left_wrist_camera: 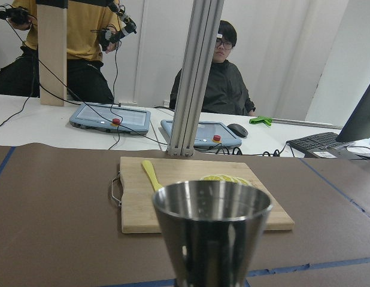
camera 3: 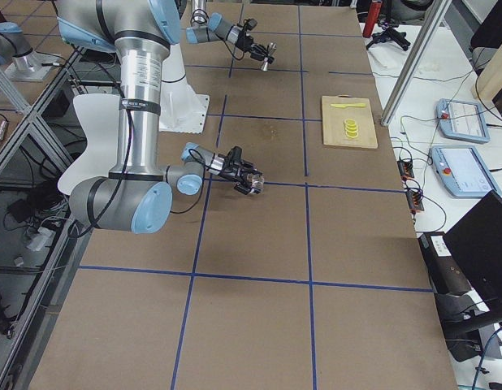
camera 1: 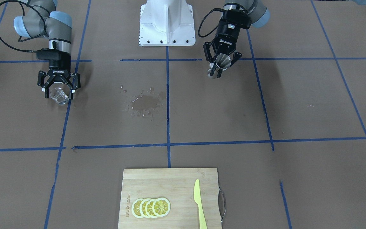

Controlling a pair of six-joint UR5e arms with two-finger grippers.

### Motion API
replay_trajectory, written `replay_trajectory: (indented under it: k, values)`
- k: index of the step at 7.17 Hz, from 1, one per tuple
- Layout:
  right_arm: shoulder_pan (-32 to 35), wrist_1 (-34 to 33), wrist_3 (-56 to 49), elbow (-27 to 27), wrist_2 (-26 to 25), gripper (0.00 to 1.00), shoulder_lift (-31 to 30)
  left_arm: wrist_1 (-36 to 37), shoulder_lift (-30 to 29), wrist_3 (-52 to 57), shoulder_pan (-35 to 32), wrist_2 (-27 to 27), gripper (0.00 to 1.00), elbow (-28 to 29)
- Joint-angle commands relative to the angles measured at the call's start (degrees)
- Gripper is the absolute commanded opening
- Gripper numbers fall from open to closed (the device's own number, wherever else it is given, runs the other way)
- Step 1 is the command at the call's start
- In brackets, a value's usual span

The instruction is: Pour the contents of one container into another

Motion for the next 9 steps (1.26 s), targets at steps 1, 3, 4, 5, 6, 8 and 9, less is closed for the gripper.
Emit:
replay_trajectory:
  k: [1, 3, 4, 5, 6, 8, 9]
  values:
    - [0.2, 0.0, 0.0, 0.0, 0.7, 0.94, 0.0, 0.0, 0.0, 0.0, 0.0, 0.0, 0.0, 0.0]
    - [0.4, 0.0, 0.0, 0.0, 1.0, 0.91, 0.0, 0.0, 0.1, 0.0, 0.0, 0.0, 0.0, 0.0]
    - [0.4, -0.1, 0.0, -0.1, 1.2, 0.91, 0.0, 0.0, 0.3, 0.0, 0.0, 0.0, 0.0, 0.0]
    - [0.4, -0.1, 0.0, -0.1, 1.2, 0.84, 0.0, 0.0, 0.4, 0.0, 0.0, 0.0, 0.0, 0.0]
    - [0.4, -0.1, 0.0, -0.2, 1.2, 0.7, 0.0, 0.0, 0.4, 0.0, 0.0, 0.0, 0.0, 0.0]
    - [0.8, -0.1, 0.0, -0.4, 1.2, 0.38, 0.0, 0.0, 0.5, 0.0, 0.0, 0.0, 0.0, 0.1]
    - [1.1, 0.0, 0.0, -0.4, 1.8, 0.1, 0.0, 0.0, 0.4, 0.0, 0.0, 0.0, 0.0, 0.0]
